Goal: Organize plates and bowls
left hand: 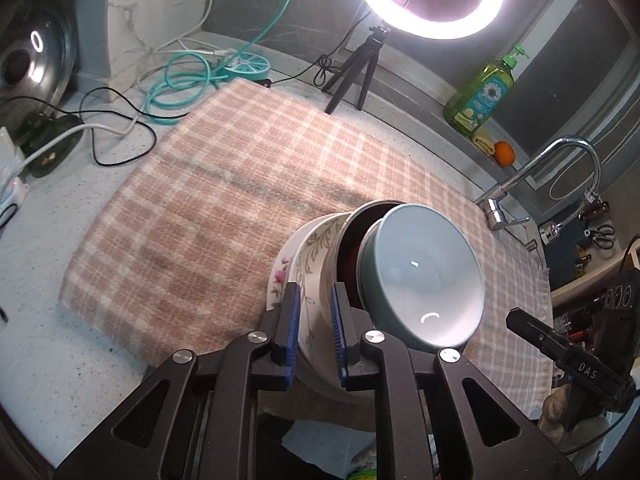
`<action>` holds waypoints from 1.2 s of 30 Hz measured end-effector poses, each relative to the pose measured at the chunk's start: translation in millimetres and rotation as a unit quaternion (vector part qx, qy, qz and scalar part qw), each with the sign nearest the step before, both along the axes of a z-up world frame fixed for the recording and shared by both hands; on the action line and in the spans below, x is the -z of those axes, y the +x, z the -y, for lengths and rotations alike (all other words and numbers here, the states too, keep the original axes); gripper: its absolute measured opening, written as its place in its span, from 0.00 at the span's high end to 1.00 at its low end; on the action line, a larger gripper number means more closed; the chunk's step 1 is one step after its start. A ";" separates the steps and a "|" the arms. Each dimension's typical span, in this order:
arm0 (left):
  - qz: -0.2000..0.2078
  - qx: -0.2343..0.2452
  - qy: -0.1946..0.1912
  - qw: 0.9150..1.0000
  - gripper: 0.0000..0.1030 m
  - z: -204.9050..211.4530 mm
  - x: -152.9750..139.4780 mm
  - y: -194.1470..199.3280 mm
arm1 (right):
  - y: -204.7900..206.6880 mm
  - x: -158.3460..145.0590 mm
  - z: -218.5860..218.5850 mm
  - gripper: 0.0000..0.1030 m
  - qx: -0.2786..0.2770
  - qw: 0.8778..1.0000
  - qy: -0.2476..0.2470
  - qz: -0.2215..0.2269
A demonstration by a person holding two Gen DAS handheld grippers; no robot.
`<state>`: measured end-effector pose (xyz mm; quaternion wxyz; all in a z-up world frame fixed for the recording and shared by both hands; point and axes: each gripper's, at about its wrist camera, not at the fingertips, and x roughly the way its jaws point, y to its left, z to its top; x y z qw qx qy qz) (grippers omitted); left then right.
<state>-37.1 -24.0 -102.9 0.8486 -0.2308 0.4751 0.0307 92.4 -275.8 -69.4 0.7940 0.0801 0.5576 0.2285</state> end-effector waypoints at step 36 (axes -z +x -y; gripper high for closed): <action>0.098 0.121 0.092 0.984 0.25 14.8 -65.4 -56.0 | -106.4 -72.7 -34.2 0.20 0.102 0.981 -0.081 0.143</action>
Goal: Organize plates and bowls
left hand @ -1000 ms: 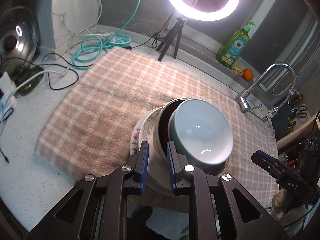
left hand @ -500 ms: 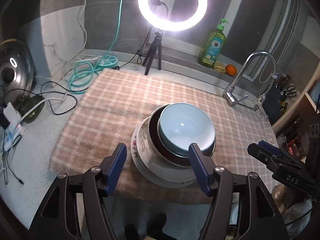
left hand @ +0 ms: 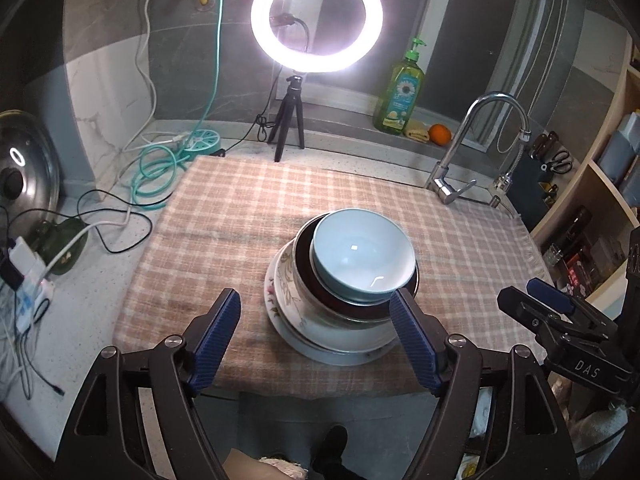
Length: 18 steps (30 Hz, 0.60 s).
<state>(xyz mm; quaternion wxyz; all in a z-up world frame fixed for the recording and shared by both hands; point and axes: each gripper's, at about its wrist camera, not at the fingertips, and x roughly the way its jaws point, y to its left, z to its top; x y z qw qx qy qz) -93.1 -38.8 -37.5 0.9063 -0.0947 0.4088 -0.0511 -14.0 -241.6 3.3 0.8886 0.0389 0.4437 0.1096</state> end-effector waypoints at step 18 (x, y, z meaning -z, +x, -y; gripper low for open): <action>0.005 0.007 0.002 1.000 0.25 -3.2 -4.7 -5.7 | -6.8 -3.4 -2.5 0.20 0.008 1.000 0.000 0.003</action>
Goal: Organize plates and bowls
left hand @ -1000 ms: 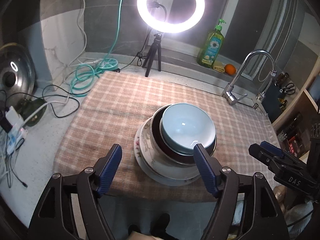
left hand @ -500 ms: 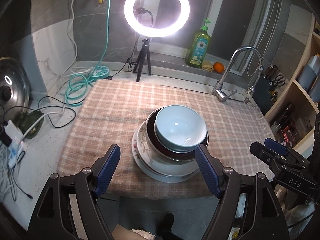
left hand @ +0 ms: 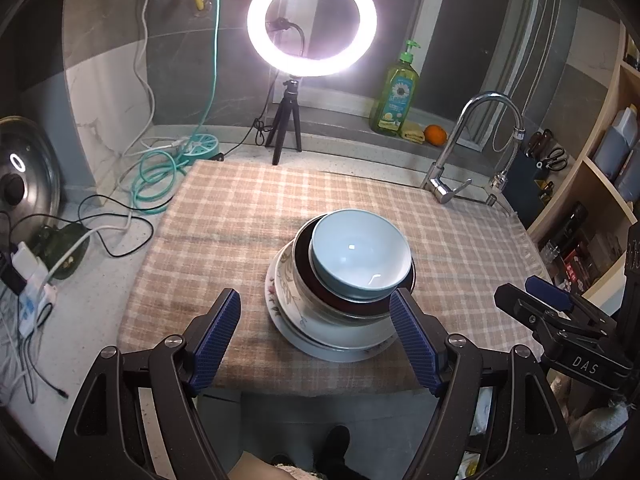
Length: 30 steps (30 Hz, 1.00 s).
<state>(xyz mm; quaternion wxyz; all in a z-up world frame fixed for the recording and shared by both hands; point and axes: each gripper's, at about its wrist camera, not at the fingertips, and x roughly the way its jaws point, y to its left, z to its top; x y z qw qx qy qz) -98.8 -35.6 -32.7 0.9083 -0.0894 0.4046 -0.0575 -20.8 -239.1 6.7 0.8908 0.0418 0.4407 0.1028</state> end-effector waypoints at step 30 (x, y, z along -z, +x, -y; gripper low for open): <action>0.011 0.003 0.005 1.000 0.25 2.0 -1.2 -0.2 | -0.8 0.1 3.6 0.19 0.005 1.000 0.002 -0.006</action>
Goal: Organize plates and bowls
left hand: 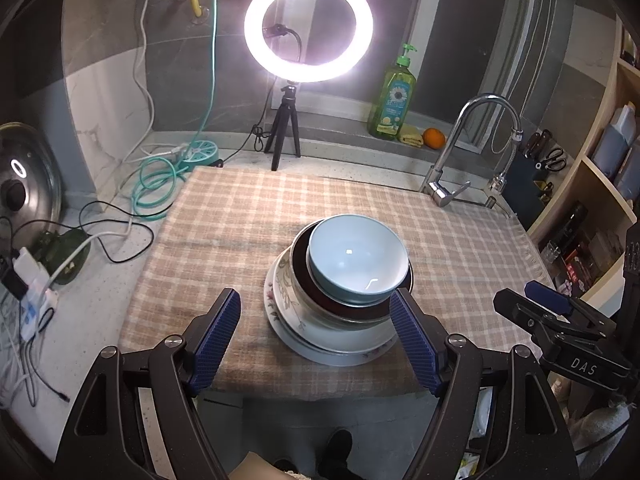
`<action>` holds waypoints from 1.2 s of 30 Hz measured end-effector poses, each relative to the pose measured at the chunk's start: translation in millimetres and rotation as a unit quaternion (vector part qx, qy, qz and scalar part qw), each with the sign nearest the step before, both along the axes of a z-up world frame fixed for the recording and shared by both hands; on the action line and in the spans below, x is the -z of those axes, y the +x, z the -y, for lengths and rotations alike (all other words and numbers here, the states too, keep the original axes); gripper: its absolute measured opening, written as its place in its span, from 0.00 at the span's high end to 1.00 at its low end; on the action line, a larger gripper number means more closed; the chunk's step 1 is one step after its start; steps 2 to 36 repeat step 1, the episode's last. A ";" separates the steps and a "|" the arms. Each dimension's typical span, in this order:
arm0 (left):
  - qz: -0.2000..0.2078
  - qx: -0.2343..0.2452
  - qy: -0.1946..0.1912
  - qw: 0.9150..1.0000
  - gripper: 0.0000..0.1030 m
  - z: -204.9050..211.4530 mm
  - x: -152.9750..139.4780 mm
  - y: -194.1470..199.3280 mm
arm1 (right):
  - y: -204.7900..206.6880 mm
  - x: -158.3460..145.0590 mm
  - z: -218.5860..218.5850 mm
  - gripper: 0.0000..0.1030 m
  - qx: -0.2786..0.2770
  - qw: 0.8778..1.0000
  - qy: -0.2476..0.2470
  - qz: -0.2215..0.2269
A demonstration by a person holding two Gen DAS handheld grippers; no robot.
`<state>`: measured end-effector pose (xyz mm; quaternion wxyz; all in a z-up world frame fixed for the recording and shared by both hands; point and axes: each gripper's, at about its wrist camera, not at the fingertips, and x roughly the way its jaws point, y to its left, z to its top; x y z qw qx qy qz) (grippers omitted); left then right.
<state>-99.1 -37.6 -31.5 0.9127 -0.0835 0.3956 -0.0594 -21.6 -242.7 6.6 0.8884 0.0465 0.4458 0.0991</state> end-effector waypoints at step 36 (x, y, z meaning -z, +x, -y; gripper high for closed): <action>0.000 0.000 -0.001 1.000 0.25 -0.3 0.4 0.9 | 0.0 0.0 0.0 0.19 0.000 1.000 0.000 0.000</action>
